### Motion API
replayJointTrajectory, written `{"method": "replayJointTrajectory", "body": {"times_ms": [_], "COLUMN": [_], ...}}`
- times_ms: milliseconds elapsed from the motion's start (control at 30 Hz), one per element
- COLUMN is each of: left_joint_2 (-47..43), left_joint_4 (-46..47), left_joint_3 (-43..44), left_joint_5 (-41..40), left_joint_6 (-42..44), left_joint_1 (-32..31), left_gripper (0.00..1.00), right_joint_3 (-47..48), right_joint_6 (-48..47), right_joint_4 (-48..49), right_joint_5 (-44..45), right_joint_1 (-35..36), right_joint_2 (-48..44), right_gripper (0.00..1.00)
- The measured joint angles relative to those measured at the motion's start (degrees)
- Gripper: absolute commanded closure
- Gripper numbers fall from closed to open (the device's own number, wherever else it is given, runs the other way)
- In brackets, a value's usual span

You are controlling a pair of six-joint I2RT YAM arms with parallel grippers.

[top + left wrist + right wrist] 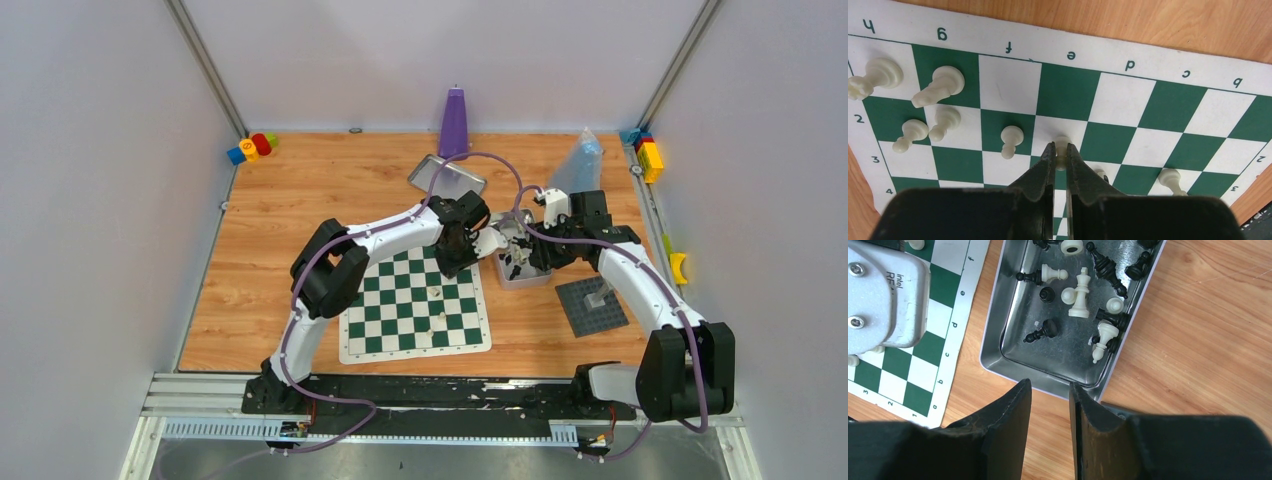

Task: Set up the chess pieces on the board
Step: Place the chess piece on the chessboard, then pick up the chess piece from the chessboard.

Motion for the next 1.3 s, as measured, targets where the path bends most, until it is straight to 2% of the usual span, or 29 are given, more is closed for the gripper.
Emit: {"method": "replayJointTrajectory", "body": {"times_ms": [100, 333, 400, 667, 900, 1300], "left_joint_2": [0.02, 0.44, 0.44, -6.14, -15.8, -16.33], "left_joint_4": [0.17, 0.72, 0.92, 1.6, 0.63, 0.44], "left_joint_3": [0.09, 0.57, 0.57, -4.31, -10.67, -16.33], "left_joint_5": [-0.02, -0.04, -0.13, -0.74, 4.57, 11.13], "left_joint_6": [-0.11, -0.68, -0.72, -0.17, 1.66, 2.01], "left_joint_1": [0.0, 0.0, 0.0, 0.0, -0.02, -2.27], "left_gripper": [0.79, 0.47, 0.43, 0.41, 0.37, 0.42], "right_joint_3": [0.0, 0.0, 0.0, 0.0, 0.0, 0.0], "right_joint_6": [0.0, 0.0, 0.0, 0.0, 0.0, 0.0], "right_joint_4": [0.0, 0.0, -0.02, -0.02, -0.02, -0.02], "right_joint_5": [0.0, 0.0, 0.0, -0.02, -0.02, 0.07], "right_joint_1": [0.0, 0.0, 0.0, -0.09, -0.09, -0.33], "right_joint_2": [0.0, 0.0, 0.0, 0.0, 0.02, 0.15], "right_gripper": [0.65, 0.65, 0.65, 0.65, 0.65, 0.66]}}
